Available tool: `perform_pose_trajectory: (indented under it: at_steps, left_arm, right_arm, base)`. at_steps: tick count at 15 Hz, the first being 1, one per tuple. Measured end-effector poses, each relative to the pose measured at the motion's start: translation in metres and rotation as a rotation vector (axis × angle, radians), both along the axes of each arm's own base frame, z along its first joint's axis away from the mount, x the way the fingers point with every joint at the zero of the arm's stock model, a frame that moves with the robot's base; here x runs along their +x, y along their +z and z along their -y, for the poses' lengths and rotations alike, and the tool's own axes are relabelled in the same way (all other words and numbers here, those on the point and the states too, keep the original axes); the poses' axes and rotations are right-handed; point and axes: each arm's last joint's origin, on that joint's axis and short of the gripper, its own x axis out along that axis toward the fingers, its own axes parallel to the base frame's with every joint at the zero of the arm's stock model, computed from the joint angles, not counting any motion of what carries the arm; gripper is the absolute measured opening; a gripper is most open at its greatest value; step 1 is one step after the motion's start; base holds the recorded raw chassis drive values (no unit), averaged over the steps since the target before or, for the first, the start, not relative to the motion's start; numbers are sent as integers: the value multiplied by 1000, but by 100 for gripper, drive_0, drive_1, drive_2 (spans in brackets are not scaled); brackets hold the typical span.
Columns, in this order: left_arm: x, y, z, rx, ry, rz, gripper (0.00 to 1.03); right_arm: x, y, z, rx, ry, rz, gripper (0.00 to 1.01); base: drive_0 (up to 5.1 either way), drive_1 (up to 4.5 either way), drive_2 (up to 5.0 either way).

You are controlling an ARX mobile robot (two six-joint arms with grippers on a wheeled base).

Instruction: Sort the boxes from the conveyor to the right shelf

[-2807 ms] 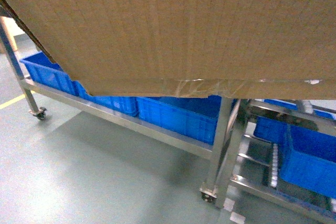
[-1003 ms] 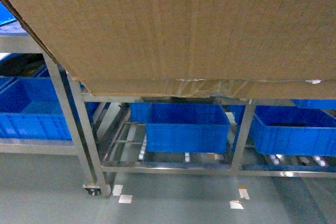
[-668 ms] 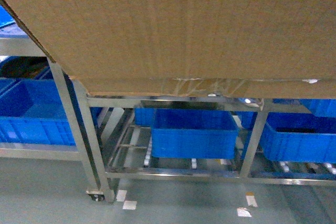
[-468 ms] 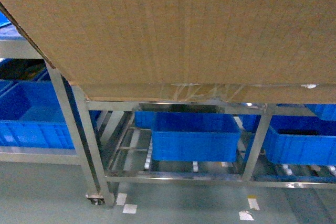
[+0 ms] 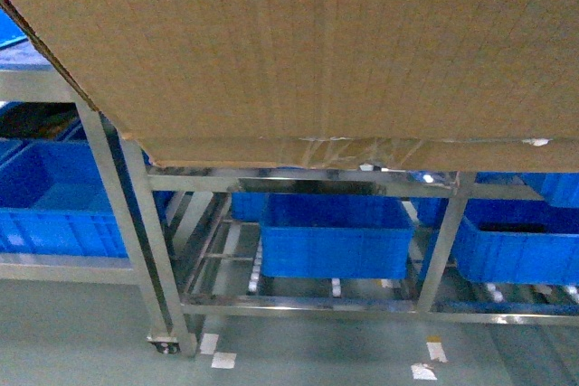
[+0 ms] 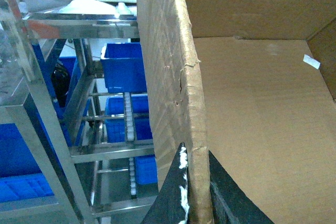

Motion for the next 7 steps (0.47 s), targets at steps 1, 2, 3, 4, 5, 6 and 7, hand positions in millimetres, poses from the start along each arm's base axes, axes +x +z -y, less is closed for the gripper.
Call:
perform_pose_trajectory:
  at_steps: [1,2,3,4,5,6,7]
  left_arm:
    - [0,0,0,0,0,0,2]
    - [0,0,0,0,0,0,2]
    - [0,0,0,0,0,0,2]
    - [0,0,0,0,0,0,2]
    - [0,0,0,0,0,0,2]
    - [0,0,0,0,0,0,2]
    - [0,0,0,0,0,0,2]
  right_arm:
    - [0,0,0,0,0,0,3]
    - [0,0,0,0,0,0,3]
    - [0,0,0,0,0,0,3]
    - [0,0,0,0,0,0,3]
    - [0,0,0,0,0,0,3]
    - [0,0,0,0,0,0,3]
    - [0,0,0,0,0,0,3]
  base:
    - [-143,-143,-143]
    - [-143,-143,-143]
    - [-143,-143,-143]
    - [-143,-143,-143]
    - [-143,-143,-143]
    - [-143,-143,-143]
    - [-143,-143,-143]
